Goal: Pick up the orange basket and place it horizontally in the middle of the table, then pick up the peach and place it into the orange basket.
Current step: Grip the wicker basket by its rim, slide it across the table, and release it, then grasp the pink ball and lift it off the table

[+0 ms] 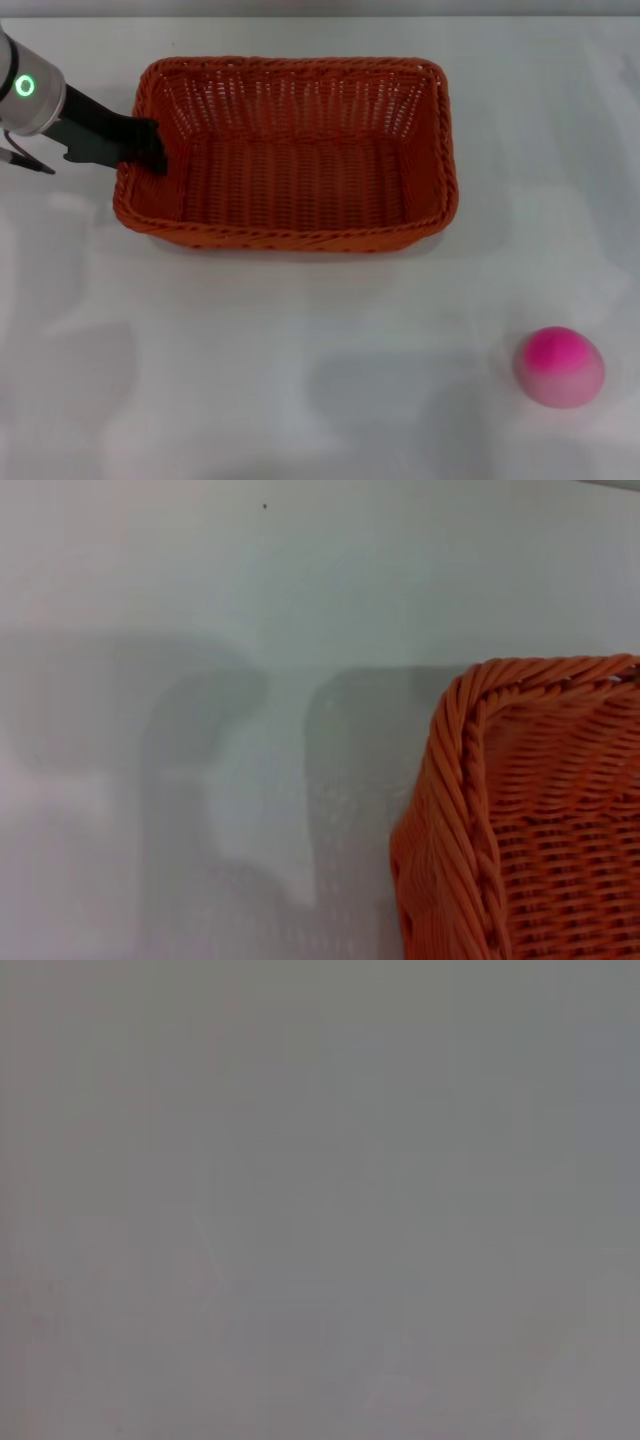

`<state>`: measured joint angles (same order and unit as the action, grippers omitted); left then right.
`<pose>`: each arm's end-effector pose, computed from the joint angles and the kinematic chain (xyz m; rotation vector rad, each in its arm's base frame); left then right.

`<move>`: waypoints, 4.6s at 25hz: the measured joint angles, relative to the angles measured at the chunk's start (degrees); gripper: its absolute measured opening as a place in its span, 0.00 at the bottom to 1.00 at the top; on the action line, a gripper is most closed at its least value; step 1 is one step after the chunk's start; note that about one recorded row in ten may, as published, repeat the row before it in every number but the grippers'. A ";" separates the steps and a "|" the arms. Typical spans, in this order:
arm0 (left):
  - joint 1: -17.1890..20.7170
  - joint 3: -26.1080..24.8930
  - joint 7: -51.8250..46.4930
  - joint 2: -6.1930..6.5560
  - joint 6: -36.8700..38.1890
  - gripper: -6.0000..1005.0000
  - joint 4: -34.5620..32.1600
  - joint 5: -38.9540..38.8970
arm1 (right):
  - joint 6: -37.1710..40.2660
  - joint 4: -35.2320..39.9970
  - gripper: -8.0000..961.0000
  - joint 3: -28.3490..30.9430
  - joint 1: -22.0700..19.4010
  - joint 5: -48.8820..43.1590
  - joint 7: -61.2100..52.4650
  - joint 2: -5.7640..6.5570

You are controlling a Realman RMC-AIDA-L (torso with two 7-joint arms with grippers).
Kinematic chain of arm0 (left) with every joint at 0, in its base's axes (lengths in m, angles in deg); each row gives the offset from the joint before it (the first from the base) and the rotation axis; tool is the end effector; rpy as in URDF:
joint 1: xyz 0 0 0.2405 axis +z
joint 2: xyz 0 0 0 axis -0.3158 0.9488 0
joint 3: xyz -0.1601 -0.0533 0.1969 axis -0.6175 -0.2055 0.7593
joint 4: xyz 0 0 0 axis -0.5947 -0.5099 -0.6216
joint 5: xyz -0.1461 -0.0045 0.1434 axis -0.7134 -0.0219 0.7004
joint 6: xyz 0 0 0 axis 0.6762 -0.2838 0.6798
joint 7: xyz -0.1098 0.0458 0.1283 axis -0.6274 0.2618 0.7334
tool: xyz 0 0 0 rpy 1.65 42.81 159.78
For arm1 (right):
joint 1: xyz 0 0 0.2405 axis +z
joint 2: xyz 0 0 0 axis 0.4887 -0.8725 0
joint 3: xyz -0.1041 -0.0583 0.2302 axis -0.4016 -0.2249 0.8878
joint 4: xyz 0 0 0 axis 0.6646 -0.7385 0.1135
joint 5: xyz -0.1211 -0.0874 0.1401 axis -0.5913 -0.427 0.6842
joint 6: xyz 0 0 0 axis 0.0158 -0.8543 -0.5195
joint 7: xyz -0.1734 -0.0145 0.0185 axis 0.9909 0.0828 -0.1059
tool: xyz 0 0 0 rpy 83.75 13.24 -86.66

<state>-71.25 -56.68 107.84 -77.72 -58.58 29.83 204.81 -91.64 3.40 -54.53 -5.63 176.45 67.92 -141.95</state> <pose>-0.2229 0.4262 -0.0353 -2.1701 -1.6311 0.2173 0.3926 0.3939 0.0882 -1.5756 0.6924 0.4698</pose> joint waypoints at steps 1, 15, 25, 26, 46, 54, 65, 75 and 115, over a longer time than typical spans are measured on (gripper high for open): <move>0.00 0.01 0.00 -0.01 -0.08 0.13 -0.03 -0.15 | -0.01 0.00 0.89 0.00 0.00 0.00 0.00 0.02; 0.48 0.01 -1.31 -0.07 -1.90 0.19 0.51 -0.28 | 0.19 0.45 0.89 0.01 0.02 0.00 0.00 -0.07; 2.21 0.01 -1.66 -0.54 -3.99 0.46 6.61 -0.36 | 0.32 0.45 0.89 0.01 -0.05 0.00 0.00 -0.07; 2.40 0.00 -1.73 -0.55 -4.31 0.50 7.31 -0.40 | 0.32 0.45 0.89 0.01 -0.05 0.00 0.00 -0.07; 10.05 7.93 -8.66 -0.59 -10.37 0.53 28.79 -3.14 | 0.49 0.53 0.89 0.01 -0.10 0.00 0.00 -0.13; 17.97 10.10 -11.04 -0.73 -7.36 0.53 40.71 -3.55 | -0.10 3.33 0.89 -1.37 -2.21 -0.94 -3.38 -0.09; 30.98 13.05 -6.27 -0.77 4.55 0.53 48.36 -14.28 | -13.15 7.33 0.89 -2.11 -6.70 -11.77 -18.29 3.98; 35.86 11.41 -2.86 -0.77 7.93 0.53 49.19 -19.09 | -32.29 7.17 0.89 -1.46 -10.23 -25.61 -30.60 9.28; 40.99 1.41 1.48 -0.85 6.86 0.53 47.88 -21.69 | -50.38 2.63 0.90 0.07 -20.43 -43.93 -35.26 11.61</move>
<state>-30.26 -55.28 109.32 -78.57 -51.72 77.70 183.12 -142.02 6.04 -54.46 -26.06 132.52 32.67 -130.34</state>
